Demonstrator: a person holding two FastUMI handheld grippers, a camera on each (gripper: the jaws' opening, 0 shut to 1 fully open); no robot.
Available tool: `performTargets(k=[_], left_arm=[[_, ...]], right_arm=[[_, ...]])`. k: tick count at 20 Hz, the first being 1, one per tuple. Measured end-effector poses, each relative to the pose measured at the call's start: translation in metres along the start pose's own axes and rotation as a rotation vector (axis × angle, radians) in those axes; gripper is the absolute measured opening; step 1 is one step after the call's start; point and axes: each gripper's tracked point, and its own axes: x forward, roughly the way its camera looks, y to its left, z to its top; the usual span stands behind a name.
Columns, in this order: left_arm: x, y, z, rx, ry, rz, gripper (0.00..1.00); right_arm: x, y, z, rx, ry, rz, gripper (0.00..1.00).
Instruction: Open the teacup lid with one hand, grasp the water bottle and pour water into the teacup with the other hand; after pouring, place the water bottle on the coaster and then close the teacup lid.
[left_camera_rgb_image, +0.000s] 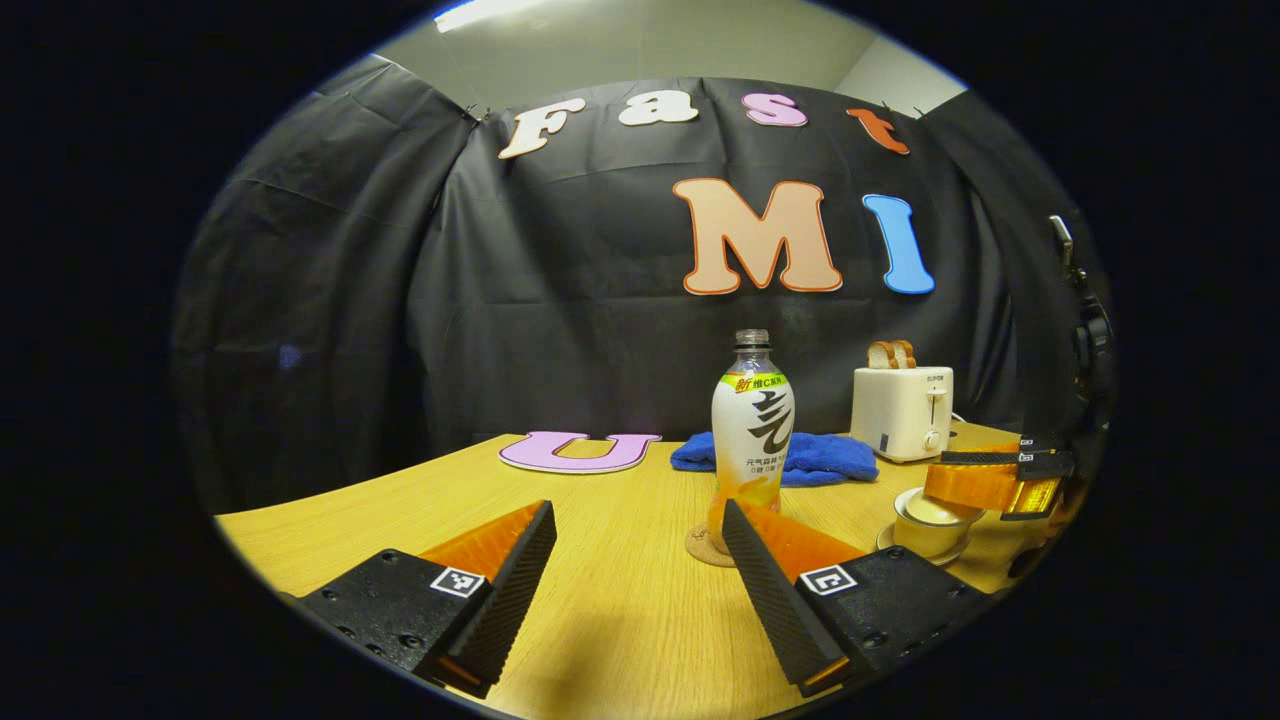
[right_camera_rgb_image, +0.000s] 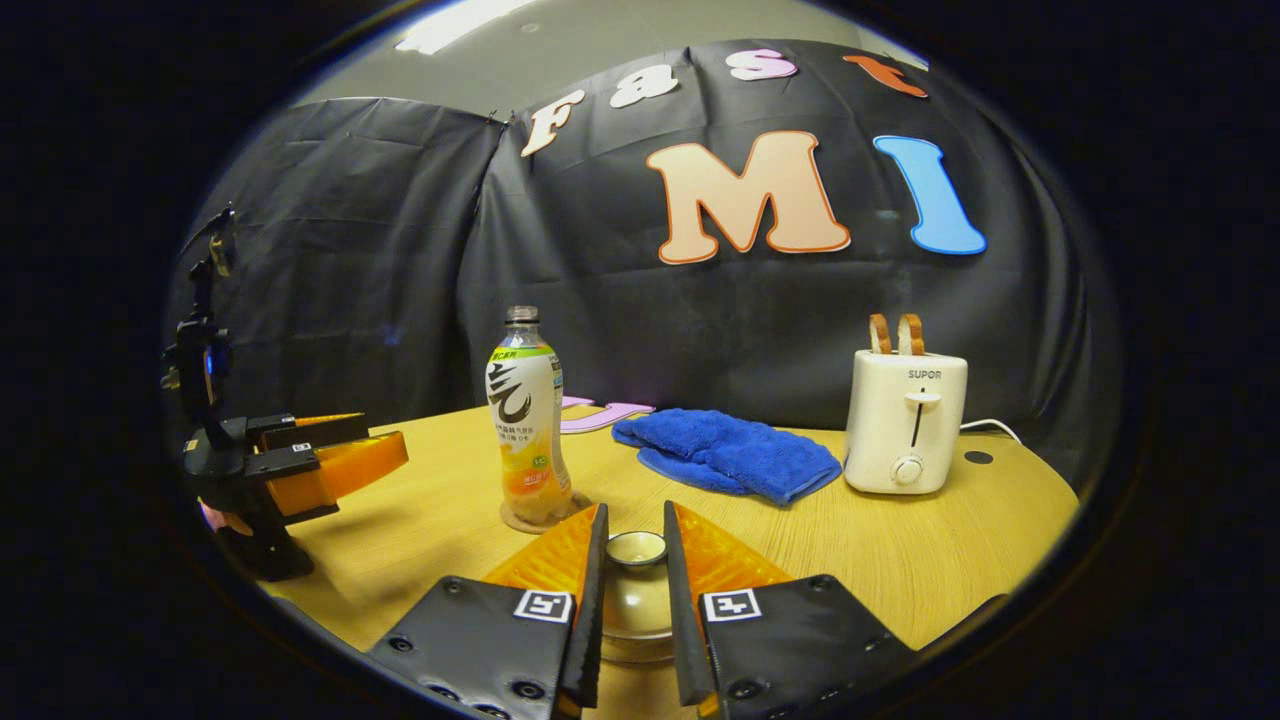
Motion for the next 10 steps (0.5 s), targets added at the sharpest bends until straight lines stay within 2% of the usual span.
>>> performTargets(k=[1, 2, 3, 6, 9, 10], left_arm=[[-0.0006, -0.0003, -0.0002, -0.001, -0.001, 0.000, 0.98], [-0.0001, 0.0000, -0.0003, 0.000, 0.000, 0.000, 0.98], [-0.0002, -0.0001, -0.0003, 0.000, -0.001, 0.000, 0.98], [0.0005, -0.0002, -0.0002, -0.001, -0.001, 0.000, 0.98], [-0.0008, 0.0001, -0.0004, 0.000, -0.001, -0.001, 0.98], [0.0004, 0.0003, -0.0006, 0.000, 0.000, -0.001, 0.98]], right_arm=[[0.0013, -0.0010, -0.0026, 0.002, 0.008, 0.002, 0.31], [0.0014, -0.0001, -0.0023, 0.003, 0.014, 0.003, 0.34], [0.0021, -0.0006, -0.0023, 0.003, 0.016, 0.002, 0.31], [0.0014, -0.0031, -0.0040, -0.003, 0.021, -0.013, 0.33], [0.0000, -0.0001, -0.0044, 0.000, 0.024, -0.003, 0.40], [0.0005, -0.0003, -0.0047, 0.001, 0.025, -0.001, 0.38]])
